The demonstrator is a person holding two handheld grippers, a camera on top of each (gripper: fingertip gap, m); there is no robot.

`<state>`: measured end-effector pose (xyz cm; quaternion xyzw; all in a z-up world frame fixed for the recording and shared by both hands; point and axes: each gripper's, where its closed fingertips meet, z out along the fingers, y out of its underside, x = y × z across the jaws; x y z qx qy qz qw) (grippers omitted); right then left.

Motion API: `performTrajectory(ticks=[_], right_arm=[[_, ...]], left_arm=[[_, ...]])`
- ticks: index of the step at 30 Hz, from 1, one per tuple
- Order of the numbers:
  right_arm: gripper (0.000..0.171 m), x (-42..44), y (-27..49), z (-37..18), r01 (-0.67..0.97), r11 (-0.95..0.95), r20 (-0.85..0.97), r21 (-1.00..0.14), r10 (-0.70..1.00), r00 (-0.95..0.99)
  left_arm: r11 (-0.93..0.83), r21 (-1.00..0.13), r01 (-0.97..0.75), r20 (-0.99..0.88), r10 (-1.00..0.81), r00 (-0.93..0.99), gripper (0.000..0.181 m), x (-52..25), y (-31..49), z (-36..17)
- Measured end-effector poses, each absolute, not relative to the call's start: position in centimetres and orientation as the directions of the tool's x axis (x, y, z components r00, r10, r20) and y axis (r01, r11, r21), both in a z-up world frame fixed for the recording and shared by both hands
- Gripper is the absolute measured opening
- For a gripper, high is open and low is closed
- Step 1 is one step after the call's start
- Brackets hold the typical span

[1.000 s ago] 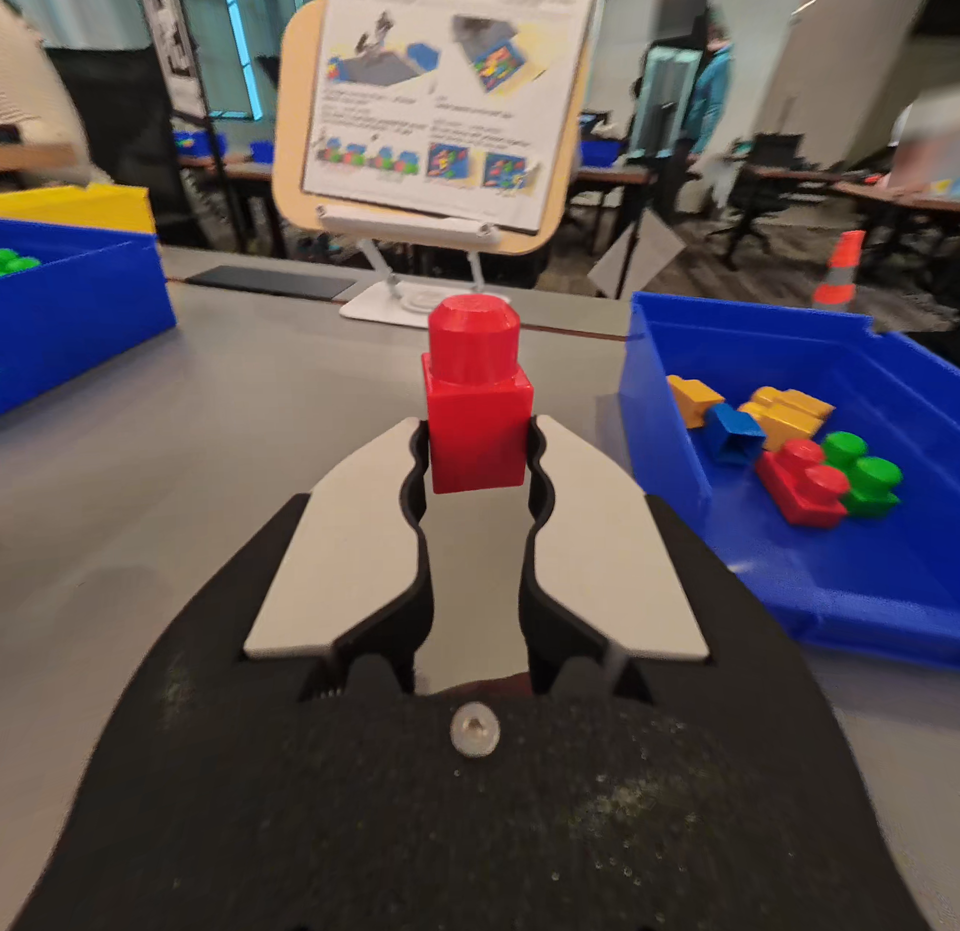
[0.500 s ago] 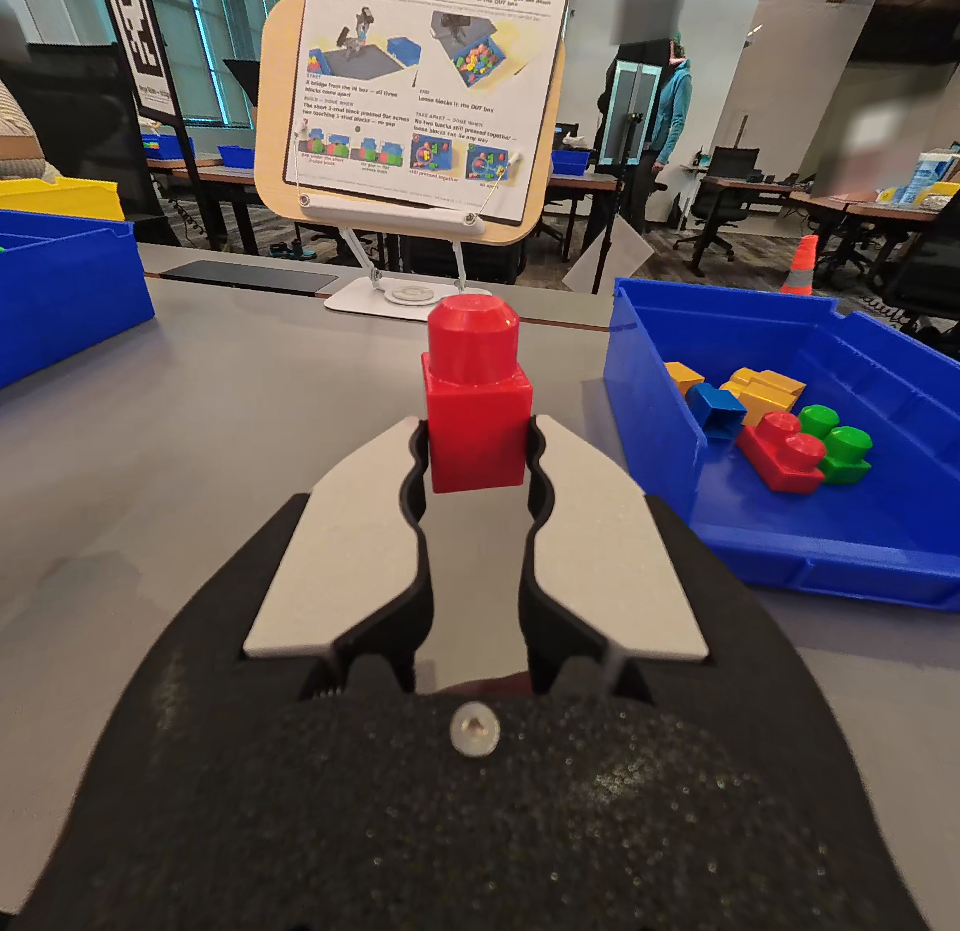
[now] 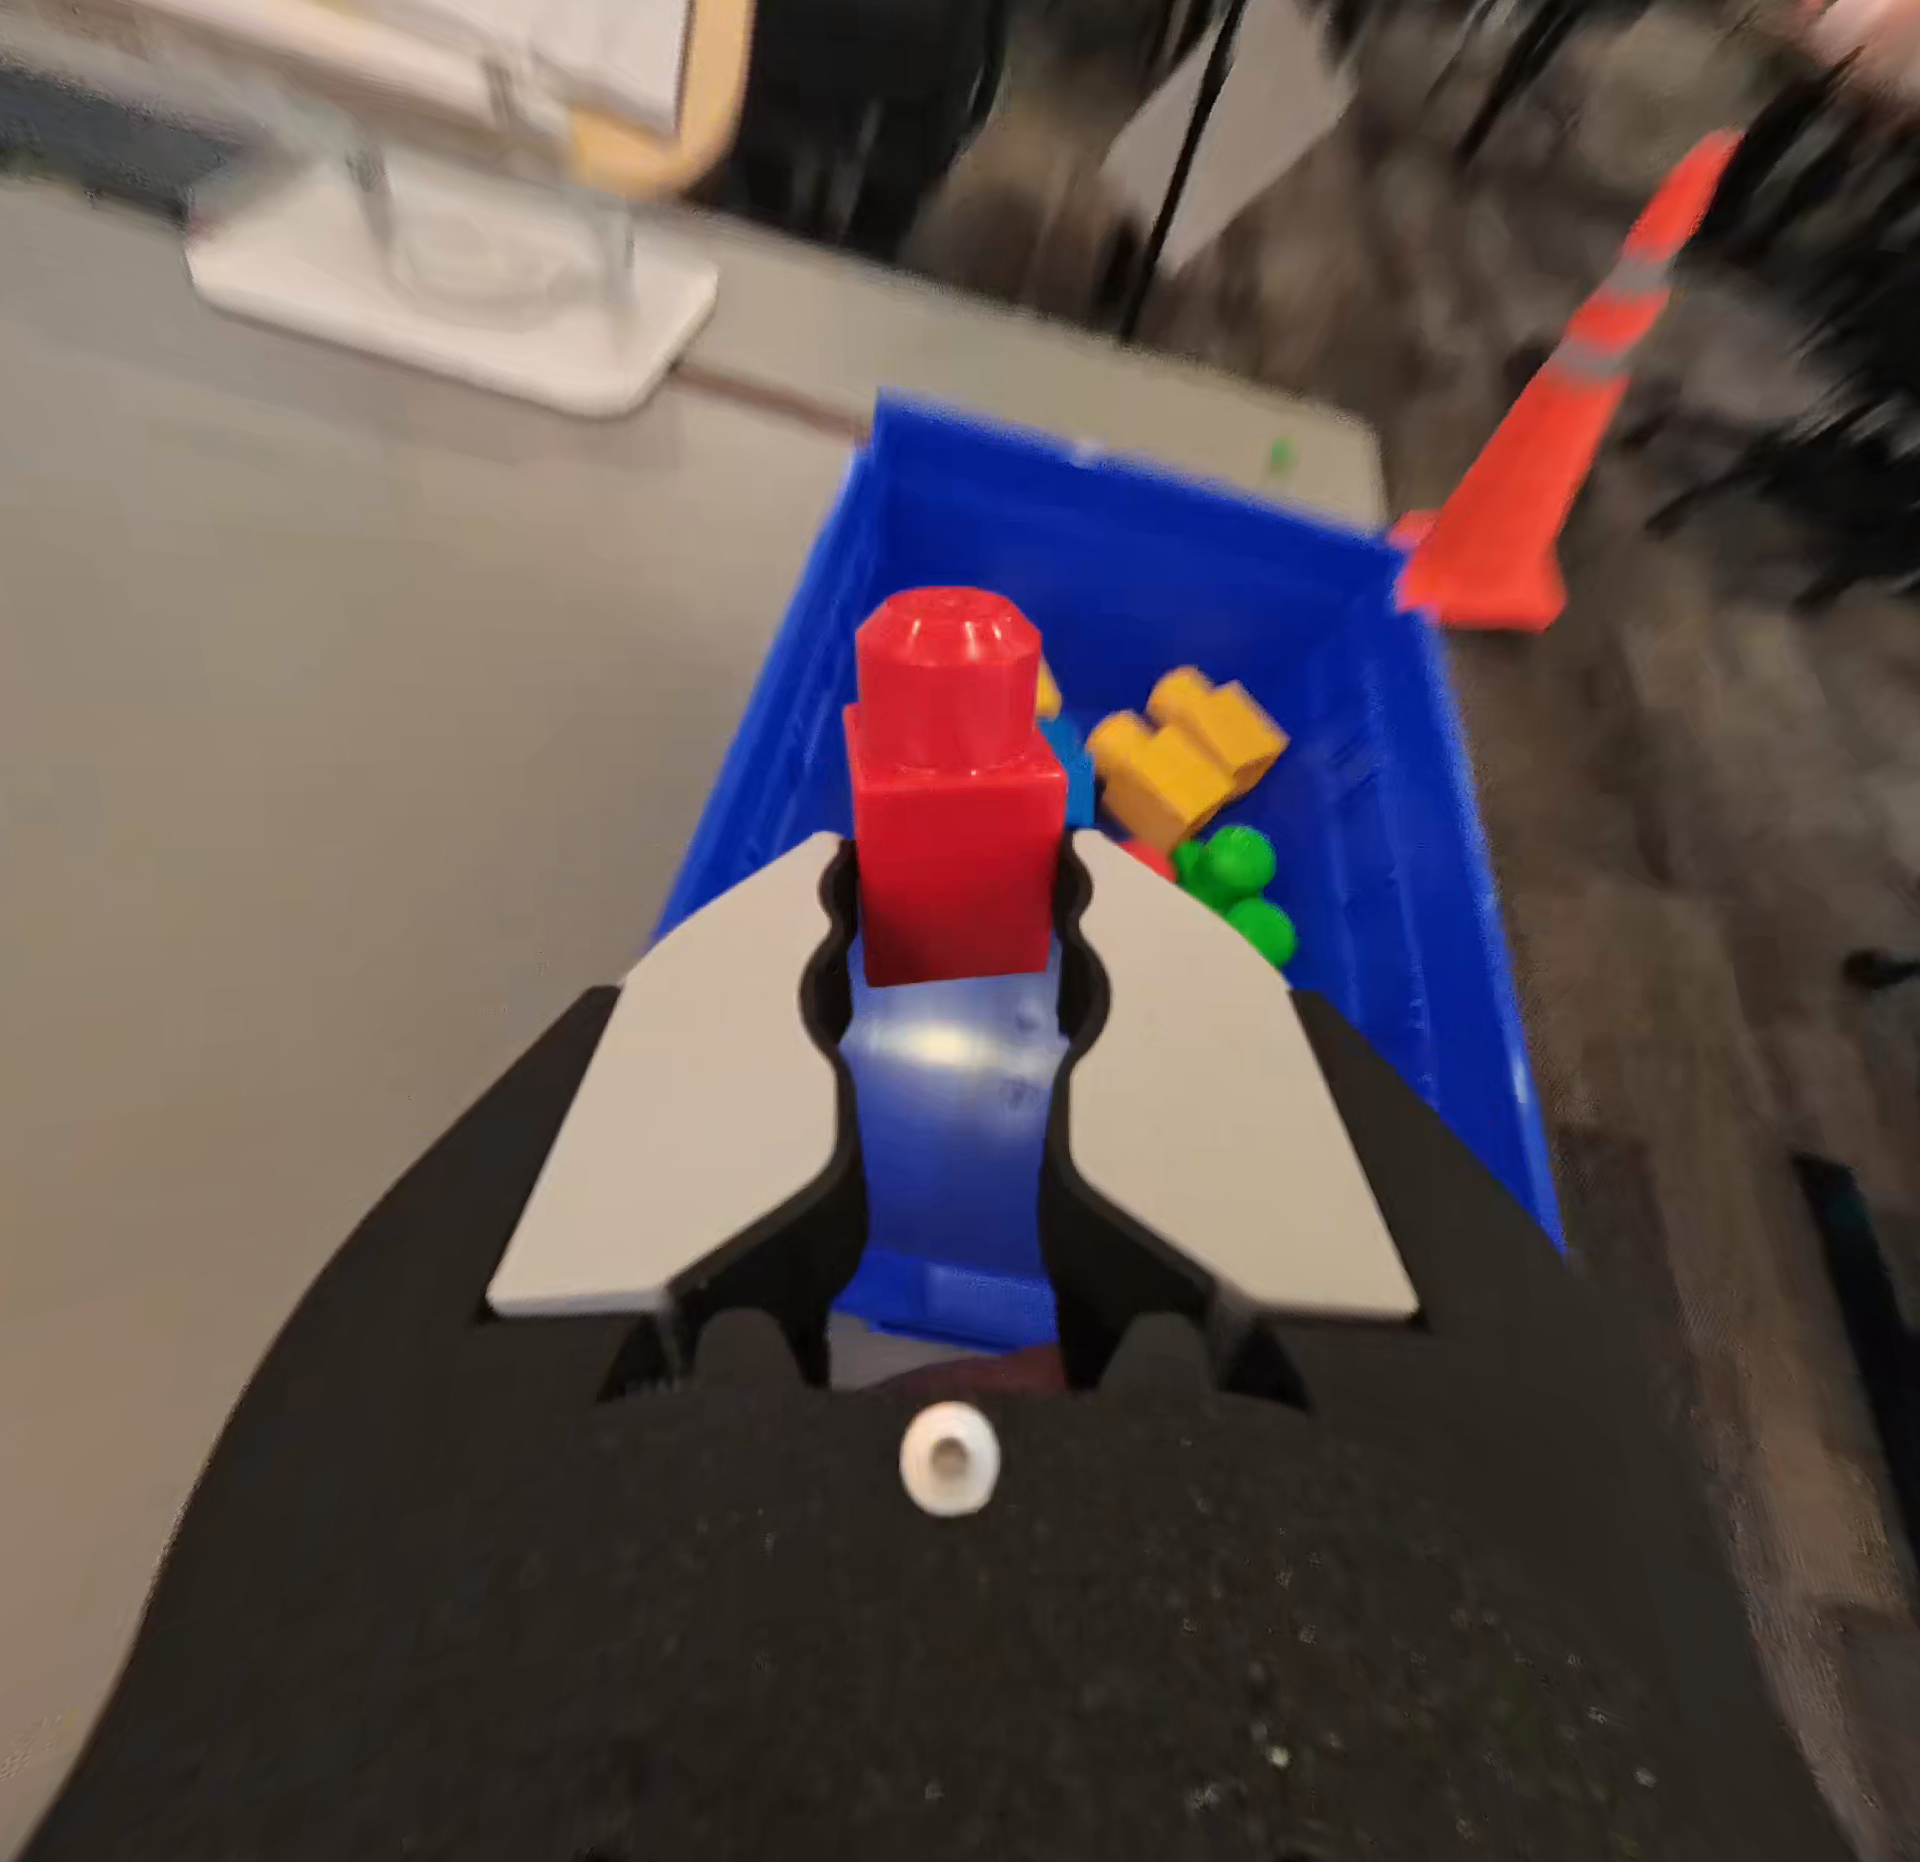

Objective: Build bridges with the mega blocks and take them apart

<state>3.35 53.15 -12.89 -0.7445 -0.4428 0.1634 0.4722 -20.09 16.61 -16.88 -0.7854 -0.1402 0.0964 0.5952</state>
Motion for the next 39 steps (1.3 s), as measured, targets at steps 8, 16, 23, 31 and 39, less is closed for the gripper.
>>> performTrajectory(ticks=[8,16,23,31,39], right_arm=[[0.036,2.0,57.9,-23.2,0.778,-0.415,0.010,-0.472,0.880,0.475],[0.036,1.5,58.4,-25.8,0.805,-0.480,-0.004,-0.349,0.859,0.511],[0.050,1.6,58.3,-25.1,0.820,-0.433,0.061,-0.374,0.871,0.488],[0.060,0.7,54.6,-8.5,0.542,-0.087,0.269,-0.836,0.795,0.543],[0.069,-0.8,40.5,-6.8,0.272,0.273,0.384,-0.923,0.719,0.580]], left_arm=[[-0.273,-0.958,0.087,-0.006,0.321,0.947,0.036,-20.0,16.5,-17.2],[-0.272,-0.958,0.095,0.002,0.323,0.947,0.036,-20.5,16.2,-17.2],[-0.274,-0.957,0.099,0.005,0.326,0.945,0.036,-20.7,16.1,-17.3],[-0.294,-0.953,0.078,-0.030,0.346,0.938,0.036,-21.7,16.6,-16.9],[-0.292,-0.952,0.088,-0.035,0.393,0.919,0.036,-22.7,17.4,-16.3]])
